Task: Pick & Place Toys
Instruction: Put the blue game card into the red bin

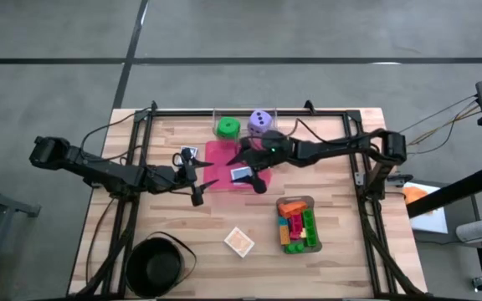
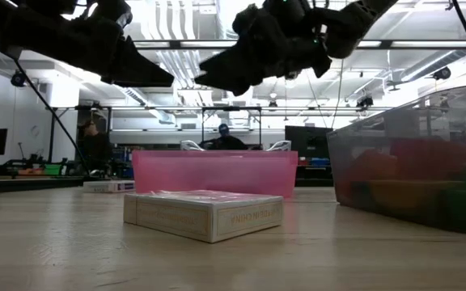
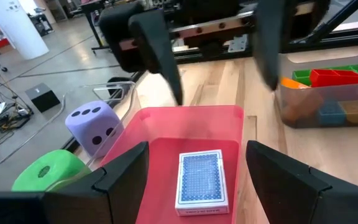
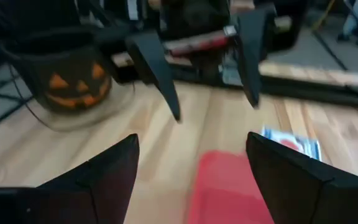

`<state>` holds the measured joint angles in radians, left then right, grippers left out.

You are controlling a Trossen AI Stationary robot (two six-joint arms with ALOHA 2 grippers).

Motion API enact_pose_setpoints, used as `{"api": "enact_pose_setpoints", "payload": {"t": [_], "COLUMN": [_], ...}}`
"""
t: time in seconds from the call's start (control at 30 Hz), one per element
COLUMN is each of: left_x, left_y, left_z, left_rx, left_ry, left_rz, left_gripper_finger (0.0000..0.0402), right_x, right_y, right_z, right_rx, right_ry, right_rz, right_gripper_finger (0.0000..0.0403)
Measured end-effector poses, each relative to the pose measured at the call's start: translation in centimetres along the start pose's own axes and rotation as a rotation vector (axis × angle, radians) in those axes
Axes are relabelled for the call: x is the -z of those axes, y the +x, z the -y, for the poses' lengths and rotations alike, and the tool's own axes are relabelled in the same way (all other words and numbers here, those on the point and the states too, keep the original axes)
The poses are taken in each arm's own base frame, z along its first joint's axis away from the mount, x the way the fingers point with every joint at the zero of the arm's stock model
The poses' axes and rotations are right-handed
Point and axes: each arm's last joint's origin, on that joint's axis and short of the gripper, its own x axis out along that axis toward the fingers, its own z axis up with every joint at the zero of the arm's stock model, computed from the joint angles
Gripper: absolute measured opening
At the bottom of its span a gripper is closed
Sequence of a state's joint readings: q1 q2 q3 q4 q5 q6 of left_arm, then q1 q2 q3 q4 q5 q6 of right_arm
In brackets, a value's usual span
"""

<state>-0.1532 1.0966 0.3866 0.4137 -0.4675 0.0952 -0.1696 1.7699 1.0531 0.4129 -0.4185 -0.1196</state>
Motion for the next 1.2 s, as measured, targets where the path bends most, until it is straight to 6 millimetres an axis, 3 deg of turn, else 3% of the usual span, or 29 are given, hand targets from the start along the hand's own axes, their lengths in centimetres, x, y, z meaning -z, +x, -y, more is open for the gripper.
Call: {"api": "enact_pose_setpoints", "payload": {"t": [0.27, 0.53, 0.87, 1.2], "left_x": [0.0, 0.0, -0.1, 0.1], "left_y": [0.0, 0.0, 0.1, 0.1], "left_z": [0.0, 0.0, -0.2, -0.3], "left_rx": [0.003, 0.002, -0.020, -0.029], "left_ry": [-0.008, -0.044, -0.082, -0.134], "left_rz": [0.000, 0.000, 0.008, -0.006], "left_gripper_finger": [0.0270, 0.0270, 0.0270, 0.0270], "right_x": [1.3, 3.1, 4.0, 6.6], "right_y": [-0.5, -2.5, -8.2, -14.3], "right_z": [-2.4, -4.2, -6.2, -8.2], "right_rx": [-0.035, 0.006, 0.062, 0.203], "right_ry": [-0.043, -0.087, -0.088, -0.062], "right_rz": [0.155, 0.274, 0.276, 0.258], "right_gripper_finger": [0.0291, 0.0291, 0.0291, 0.0291]}}
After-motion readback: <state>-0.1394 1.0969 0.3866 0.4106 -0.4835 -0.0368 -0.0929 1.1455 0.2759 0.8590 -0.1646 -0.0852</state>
